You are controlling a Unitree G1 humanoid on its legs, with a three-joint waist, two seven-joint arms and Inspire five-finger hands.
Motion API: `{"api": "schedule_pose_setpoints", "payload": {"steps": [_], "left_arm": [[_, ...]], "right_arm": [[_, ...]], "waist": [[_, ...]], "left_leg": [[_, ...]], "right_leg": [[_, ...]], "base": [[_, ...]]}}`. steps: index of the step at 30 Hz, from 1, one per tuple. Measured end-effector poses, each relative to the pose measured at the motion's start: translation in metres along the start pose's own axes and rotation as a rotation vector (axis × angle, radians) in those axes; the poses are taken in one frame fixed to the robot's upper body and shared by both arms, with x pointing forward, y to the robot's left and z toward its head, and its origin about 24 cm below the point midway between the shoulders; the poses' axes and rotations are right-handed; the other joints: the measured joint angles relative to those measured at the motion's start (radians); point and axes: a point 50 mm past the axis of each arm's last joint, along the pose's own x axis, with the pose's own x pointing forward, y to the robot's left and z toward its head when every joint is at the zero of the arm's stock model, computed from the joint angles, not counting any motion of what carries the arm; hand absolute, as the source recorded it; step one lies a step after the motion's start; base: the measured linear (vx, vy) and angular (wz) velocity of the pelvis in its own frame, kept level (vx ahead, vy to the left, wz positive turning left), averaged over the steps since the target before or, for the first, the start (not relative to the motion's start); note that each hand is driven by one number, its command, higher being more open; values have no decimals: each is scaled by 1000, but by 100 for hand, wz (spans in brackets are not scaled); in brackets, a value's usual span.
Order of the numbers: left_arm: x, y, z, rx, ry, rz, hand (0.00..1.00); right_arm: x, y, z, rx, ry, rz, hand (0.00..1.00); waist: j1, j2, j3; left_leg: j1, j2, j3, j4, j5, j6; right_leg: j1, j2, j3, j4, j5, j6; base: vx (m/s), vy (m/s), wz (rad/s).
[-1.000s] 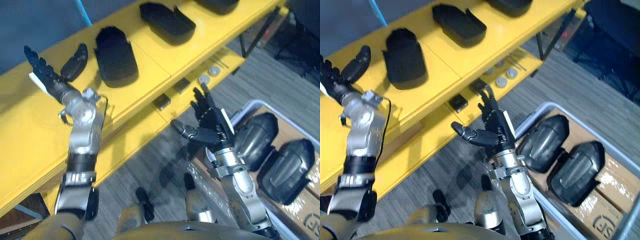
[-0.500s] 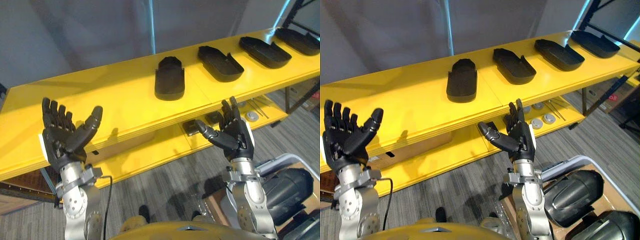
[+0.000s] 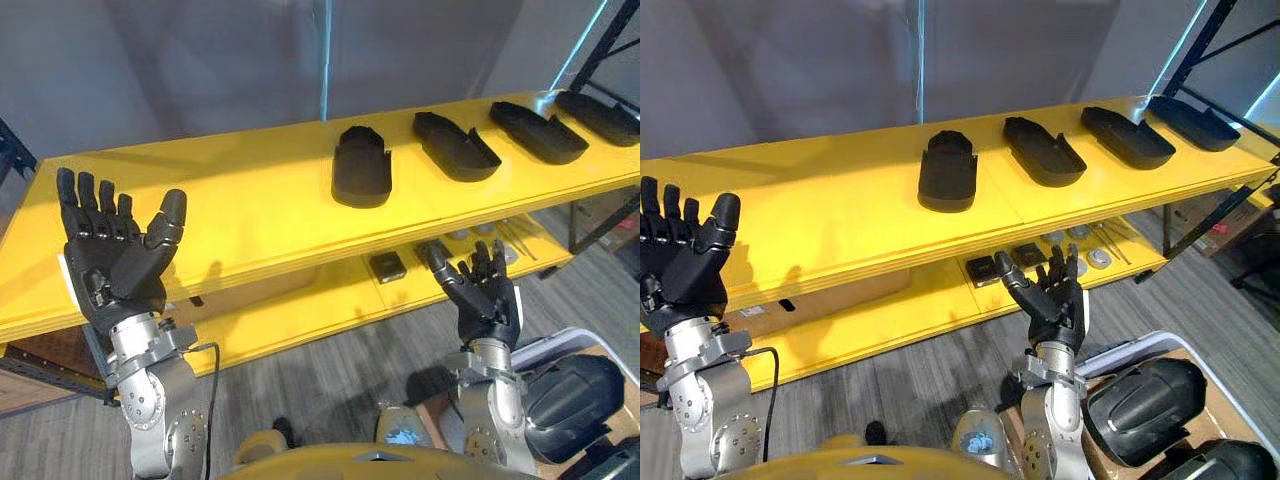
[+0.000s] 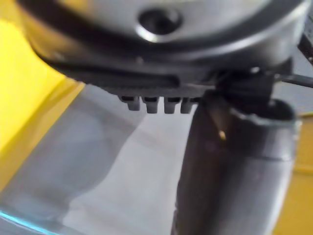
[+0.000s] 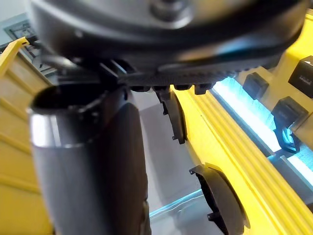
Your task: Walk over and take three plastic housings, then place them on the shelf
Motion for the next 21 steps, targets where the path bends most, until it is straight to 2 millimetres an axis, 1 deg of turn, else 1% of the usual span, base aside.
{"api": "schedule_pose_setpoints", "payload": {"steps": [1, 2, 3, 4, 5, 6, 7, 8, 9, 10, 11, 12, 13, 14, 15, 16, 17, 18, 19, 21], "left_arm": [[0, 0, 0, 0, 0, 1, 100], [0, 0, 0, -1, 2, 1, 100], [0, 0, 0, 2, 1, -2, 100], [1, 0, 0, 5, 1, -7, 100], [2, 0, 1, 14, 0, -14, 100], [1, 1, 0, 14, 5, -2, 100], [1, 1, -1, 16, 8, -1, 100], [0, 1, -1, 16, 10, -1, 100], [1, 1, -1, 15, 9, 2, 100], [1, 2, -2, 13, 14, 1, 100], [1, 3, -4, 16, 19, 2, 100], [0, 6, -5, 25, 27, 4, 100], [0, 7, -6, 27, 29, 3, 100], [0, 6, -6, 24, 30, -7, 100], [0, 3, -7, 19, 33, -35, 100], [0, 1, -8, 18, 34, -55, 100], [2, -3, -8, 9, 30, -78, 100], [4, -5, -9, 4, 31, -85, 100], [7, -9, -10, -3, 35, -101, 100], [10, -13, -9, -5, 26, -134, 100]], "right_arm": [[0, 1, 1, 0, -3, 14, 100], [1, 2, 3, 5, -10, 47, 100], [1, 4, 5, 5, -15, 80, 100], [2, 4, 5, 0, -16, 94, 100], [3, 5, 6, -7, -15, 110, 100], [9, 4, 12, -37, -39, 135, 100], [12, 2, 15, -55, -52, 141, 100], [16, -2, 21, -84, -71, 143, 100], [23, -10, 32, -122, -104, 138, 100], [25, -15, 38, -143, -122, 127, 100], [27, -18, 41, -152, -132, 120, 100], [31, -19, 48, -164, -159, 119, 100], [35, -18, 54, -174, -181, 129, 100], [40, -15, 60, -182, -210, 145, 100], [47, -10, 67, -181, -245, 163, 100], [52, -6, 71, -176, -268, 174, 100], [58, 4, 74, -184, -287, 199, 100], [60, 8, 75, -188, -291, 212, 100], [66, 15, 77, -188, -288, 236, 100], [73, 24, 82, -179, -298, 273, 100]], "waist": [[2, 1, 1], [5, 1, 4], [5, -6, 8], [6, -15, 11], [13, -37, 8], [10, -34, 14], [10, -22, 19], [12, -4, 23], [17, 22, 34], [15, 31, 42], [16, 31, 44], [27, 29, 44], [38, 27, 44], [43, 32, 43], [42, 43, 43], [42, 46, 42], [46, 41, 46], [47, 36, 49], [56, 27, 52], [66, 18, 50]], "left_leg": [[-11, 5, -4, 0, 0, 0], [-31, 15, -11, 2, 2, -7], [-45, 18, -24, 8, 7, -25], [-45, 15, -27, 11, 7, -32], [-47, 3, -31, 13, 5, -46], [-64, 15, -56, 36, -6, -64], [-72, 24, -58, 49, -11, -71], [-85, 47, -59, 79, -18, -77], [-128, 88, -51, 188, -52, -58], [-153, 109, -29, 277, -64, -51], [-165, 120, -19, 323, -66, -47], [-174, 132, -6, 373, -69, -51], [-171, 139, -3, 377, -73, -57], [-168, 138, -7, 357, -76, -61], [-138, 130, -10, 298, -79, -69], [-108, 119, -13, 242, -85, -79], [-88, 109, -12, 202, -82, -100], [-81, 104, -7, 193, -79, -100], [-63, 93, 13, 177, -78, -100], [-40, 72, 47, 148, -74, -89]], "right_leg": [[0, 10, 8, -45, 2, 3], [14, 26, 23, -138, 14, 22], [48, 34, 29, -223, 25, 38], [71, 38, 29, -253, 25, 40], [105, 37, 30, -288, 23, 42], [124, 48, 6, -306, 48, 101], [125, 58, -9, -298, 41, 91], [129, 69, -22, -300, 34, 81], [155, 96, -56, -302, 24, 60], [187, 109, -77, -300, 25, 59], [208, 115, -88, -301, 22, 53], [239, 120, -94, -305, 18, 46], [248, 122, -94, -313, 14, 41], [246, 124, -94, -317, 14, 41], [240, 124, -92, -316, 14, 41], [233, 124, -85, -314, 15, 41], [224, 120, -64, -315, 19, 47], [224, 115, -60, -315, 21, 51], [223, 108, -38, -317, 27, 59], [223, 89, -14, -345, 42, 71]], "base": [[13, -56, 10], [30, -104, 24], [41, -136, 31], [51, -152, 34], [68, -253, 45], [63, -296, 49], [63, -282, 52], [77, -166, 48], [126, -148, 55], [139, -148, 52], [142, -154, 36], [127, -118, 14], [114, -92, 4], [92, -43, 2], [63, 7, 2], [54, 53, -10], [23, 72, -18], [0, 82, -31], [-21, 85, -33], [-41, 105, -36]]}}
